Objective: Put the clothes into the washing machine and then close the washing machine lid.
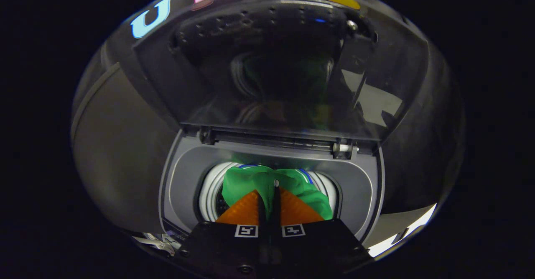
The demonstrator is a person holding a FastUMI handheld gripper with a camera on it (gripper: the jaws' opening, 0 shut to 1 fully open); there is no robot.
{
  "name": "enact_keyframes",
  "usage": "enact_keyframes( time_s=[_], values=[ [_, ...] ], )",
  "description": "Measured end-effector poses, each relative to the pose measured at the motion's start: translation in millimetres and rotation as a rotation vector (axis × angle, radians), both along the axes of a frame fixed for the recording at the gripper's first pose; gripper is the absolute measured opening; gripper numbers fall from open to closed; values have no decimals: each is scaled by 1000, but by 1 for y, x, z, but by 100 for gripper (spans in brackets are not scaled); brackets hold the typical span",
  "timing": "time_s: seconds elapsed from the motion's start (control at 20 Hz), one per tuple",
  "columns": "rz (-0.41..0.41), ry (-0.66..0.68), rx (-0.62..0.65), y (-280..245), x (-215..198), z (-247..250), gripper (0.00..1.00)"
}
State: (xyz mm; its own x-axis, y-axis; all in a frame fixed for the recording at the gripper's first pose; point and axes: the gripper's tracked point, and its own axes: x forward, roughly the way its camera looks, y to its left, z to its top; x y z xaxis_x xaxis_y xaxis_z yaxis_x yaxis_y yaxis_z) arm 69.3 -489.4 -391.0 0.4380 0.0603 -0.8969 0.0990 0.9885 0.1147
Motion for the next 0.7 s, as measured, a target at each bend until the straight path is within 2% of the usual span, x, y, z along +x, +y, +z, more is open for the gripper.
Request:
enact_keyframes(
  time_s=[0.3, 0.45, 0.6, 0.7],
  values=[
    [11, 32, -37, 8, -9, -23, 8],
    [-2, -57, -24, 13, 6, -9, 55],
    [8, -146, -46, 14, 17, 28, 100],
    [-9, -157, -41, 20, 19, 33, 100]
  ],
)
